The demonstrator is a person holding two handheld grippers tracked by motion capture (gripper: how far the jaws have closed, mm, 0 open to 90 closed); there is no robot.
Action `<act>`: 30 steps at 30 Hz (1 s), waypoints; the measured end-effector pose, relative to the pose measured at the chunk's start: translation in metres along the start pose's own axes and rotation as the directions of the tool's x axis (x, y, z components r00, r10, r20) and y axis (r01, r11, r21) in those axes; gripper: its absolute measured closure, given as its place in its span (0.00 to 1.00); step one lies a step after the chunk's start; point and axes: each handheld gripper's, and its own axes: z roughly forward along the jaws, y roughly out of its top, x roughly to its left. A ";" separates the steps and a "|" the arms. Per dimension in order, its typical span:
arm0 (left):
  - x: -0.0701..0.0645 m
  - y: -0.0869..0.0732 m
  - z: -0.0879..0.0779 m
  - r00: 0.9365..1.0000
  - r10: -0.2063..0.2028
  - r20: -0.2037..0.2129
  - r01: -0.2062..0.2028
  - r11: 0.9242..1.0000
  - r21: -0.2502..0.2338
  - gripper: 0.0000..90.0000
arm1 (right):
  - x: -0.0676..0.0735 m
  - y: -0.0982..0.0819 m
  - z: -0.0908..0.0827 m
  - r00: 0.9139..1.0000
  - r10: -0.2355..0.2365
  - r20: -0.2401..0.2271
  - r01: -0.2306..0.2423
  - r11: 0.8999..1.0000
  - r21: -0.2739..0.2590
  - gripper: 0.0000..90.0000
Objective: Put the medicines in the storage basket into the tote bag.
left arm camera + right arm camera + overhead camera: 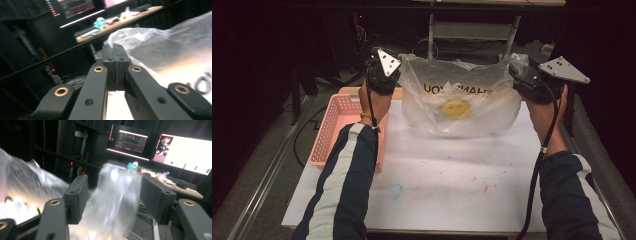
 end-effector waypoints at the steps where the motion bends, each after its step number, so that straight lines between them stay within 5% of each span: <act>1: 0.002 0.000 0.001 1.000 -0.006 -0.013 0.006 1.000 0.008 0.98 | 0.001 -0.002 -0.001 1.000 -0.006 -0.013 0.006 1.000 0.009 0.43; 7: 0.015 0.004 0.001 0.997 -0.040 -0.065 0.040 0.999 0.005 0.98 | 0.004 -0.037 0.002 0.998 0.022 -0.066 -0.015 0.995 0.102 0.34; 13: 0.014 0.004 0.003 0.998 -0.035 -0.061 0.035 0.999 0.012 0.97 | 0.011 -0.089 0.011 0.984 0.087 -0.155 -0.047 0.969 0.244 0.29; 15: 0.013 0.004 0.004 0.998 -0.038 -0.056 0.038 0.999 0.012 0.97 | 0.009 -0.097 0.011 0.978 0.130 -0.164 -0.087 0.965 0.246 0.36; 18: 0.009 0.004 0.006 0.998 -0.027 -0.051 0.028 1.000 0.012 0.97 | 0.005 -0.104 0.012 0.962 0.148 -0.231 -0.089 0.965 0.248 0.77; 20: 0.007 0.005 0.006 0.999 -0.019 -0.047 0.020 1.000 0.007 0.97 | 0.005 -0.102 0.013 0.967 0.114 -0.230 -0.056 0.968 0.243 0.98; 30: 0.010 0.026 -0.002 0.999 -0.006 -0.045 0.004 0.999 -0.037 0.97 | -0.013 -0.030 -0.011 0.980 0.076 -0.183 -0.067 0.996 0.058 1.00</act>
